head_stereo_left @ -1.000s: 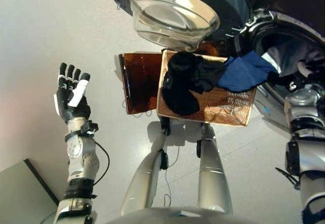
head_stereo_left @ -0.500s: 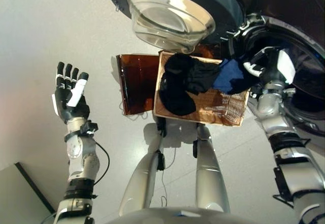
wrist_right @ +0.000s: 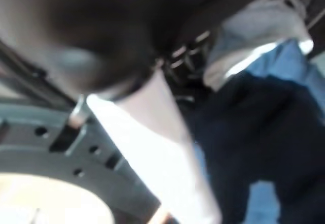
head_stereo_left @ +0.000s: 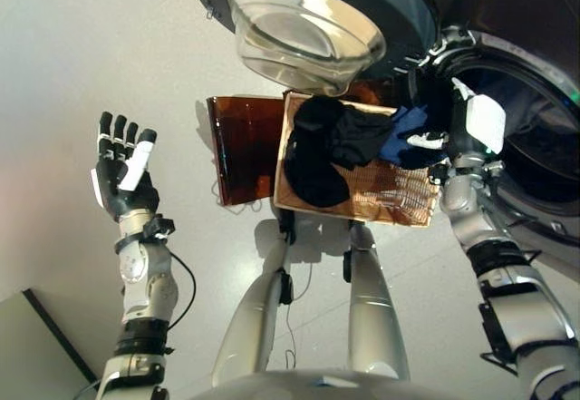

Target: Pick up the clothes and place them into the washing machine

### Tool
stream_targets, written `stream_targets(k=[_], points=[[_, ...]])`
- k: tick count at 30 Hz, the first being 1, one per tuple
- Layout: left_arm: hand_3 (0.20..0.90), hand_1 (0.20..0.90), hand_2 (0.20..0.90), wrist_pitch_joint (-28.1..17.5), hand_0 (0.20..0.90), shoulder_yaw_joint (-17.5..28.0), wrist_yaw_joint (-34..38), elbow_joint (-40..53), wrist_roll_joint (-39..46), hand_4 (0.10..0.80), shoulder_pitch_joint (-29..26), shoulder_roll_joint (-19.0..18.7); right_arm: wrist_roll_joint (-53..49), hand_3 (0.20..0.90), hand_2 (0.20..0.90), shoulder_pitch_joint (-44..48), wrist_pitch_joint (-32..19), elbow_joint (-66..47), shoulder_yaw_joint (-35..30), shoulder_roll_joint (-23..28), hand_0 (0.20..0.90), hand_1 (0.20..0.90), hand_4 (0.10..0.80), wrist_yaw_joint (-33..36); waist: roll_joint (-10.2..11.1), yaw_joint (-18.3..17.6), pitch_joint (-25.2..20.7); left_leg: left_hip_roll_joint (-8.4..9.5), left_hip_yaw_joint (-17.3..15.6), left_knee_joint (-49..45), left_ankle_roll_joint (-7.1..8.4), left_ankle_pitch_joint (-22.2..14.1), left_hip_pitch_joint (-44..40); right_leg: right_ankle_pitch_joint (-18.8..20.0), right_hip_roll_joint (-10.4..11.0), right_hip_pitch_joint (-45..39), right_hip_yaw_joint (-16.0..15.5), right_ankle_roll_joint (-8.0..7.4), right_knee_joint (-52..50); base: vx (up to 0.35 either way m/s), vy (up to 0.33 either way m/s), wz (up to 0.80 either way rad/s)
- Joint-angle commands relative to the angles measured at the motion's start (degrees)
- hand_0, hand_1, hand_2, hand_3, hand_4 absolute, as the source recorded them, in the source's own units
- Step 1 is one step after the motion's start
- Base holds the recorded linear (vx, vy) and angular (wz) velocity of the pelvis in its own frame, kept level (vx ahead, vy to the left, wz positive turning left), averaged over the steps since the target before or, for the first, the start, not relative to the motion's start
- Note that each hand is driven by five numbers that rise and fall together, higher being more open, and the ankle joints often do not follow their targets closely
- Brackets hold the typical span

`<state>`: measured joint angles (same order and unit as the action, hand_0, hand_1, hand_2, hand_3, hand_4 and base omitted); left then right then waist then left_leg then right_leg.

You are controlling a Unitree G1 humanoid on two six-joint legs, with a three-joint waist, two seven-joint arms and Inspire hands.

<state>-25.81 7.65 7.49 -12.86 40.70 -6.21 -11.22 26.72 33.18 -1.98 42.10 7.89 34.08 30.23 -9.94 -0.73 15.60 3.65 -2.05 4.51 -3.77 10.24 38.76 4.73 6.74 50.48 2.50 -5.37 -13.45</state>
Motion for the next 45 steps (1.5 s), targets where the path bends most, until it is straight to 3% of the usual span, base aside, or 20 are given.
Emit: stream_targets(k=[1,8,12,23,32,45], points=[[0.9,0.9,0.9,-7.1,0.9,1.7,0.3,5.5,-1.9,0.8,0.2,-2.3,4.2,0.9,0.9,3.5,1.7,2.8,3.0,0.1,0.9,0.9,0.8,3.3,1.3,2.8,-2.8,-0.69,-0.4,0.5,6.78,-5.3,-1.8,1.9,0.0,-3.6,-2.6,0.08,9.7,0.0,0.0,0.0],[0.9,0.9,0.9,-7.1,0.9,1.4,0.7,5.8,-2.5,0.8,0.0,-2.3,9.3,0.9,0.9,5.2,3.7,7.0,8.8,-2.8,0.9,0.9,0.8,2.4,1.4,2.9,-2.4,-0.75,-0.5,0.5,6.98,-5.2,-1.7,2.0,-0.1,-3.6,-2.6,0.14,9.8,0.0,0.0,0.0],[0.9,0.9,0.9,-7.0,0.9,0.9,1.5,5.9,-2.6,0.8,-0.2,-2.2,15.2,0.9,0.9,6.2,7.9,12.8,12.9,-5.4,0.9,0.9,0.8,2.7,1.3,3.1,-2.1,-0.71,-0.5,0.5,7.09,-5.2,-1.7,2.1,0.0,-3.6,-2.6,0.12,9.8,0.0,0.0,0.0],[0.9,0.9,0.9,-6.9,0.9,-0.4,3.7,7.3,-3.8,0.8,-1.1,-3.0,20.3,0.9,0.9,8.6,13.3,23.1,18.4,-11.0,0.9,0.9,0.8,3.5,0.8,3.6,-0.5,-0.49,-0.3,0.5,7.34,-4.7,-0.8,2.5,0.1,-3.1,-2.7,-0.01,10.0,-0.003,0.002,0.0],[0.9,0.9,0.9,-6.6,0.9,-1.5,3.0,10.8,-4.0,0.8,-0.8,-4.0,23.6,0.9,0.9,14.7,17.8,32.8,21.1,-8.8,0.9,0.9,0.8,2.2,-0.7,5.3,1.2,0.19,0.7,0.5,7.77,-3.4,2.1,3.2,0.8,-0.8,-3.2,-0.2,10.2,-0.039,0.015,0.1],[0.9,0.9,0.9,-6.6,0.9,-0.6,2.3,11.3,-4.1,0.8,-0.7,-4.7,24.2,0.9,0.9,18.8,19.5,34.3,20.6,-5.2,0.9,0.9,0.8,2.4,-0.5,5.8,1.5,0.38,1.2,0.5,7.84,-2.8,5.3,3.8,0.9,2.0,-3.4,-0.3,10.4,-0.019,0.006,0.03]])
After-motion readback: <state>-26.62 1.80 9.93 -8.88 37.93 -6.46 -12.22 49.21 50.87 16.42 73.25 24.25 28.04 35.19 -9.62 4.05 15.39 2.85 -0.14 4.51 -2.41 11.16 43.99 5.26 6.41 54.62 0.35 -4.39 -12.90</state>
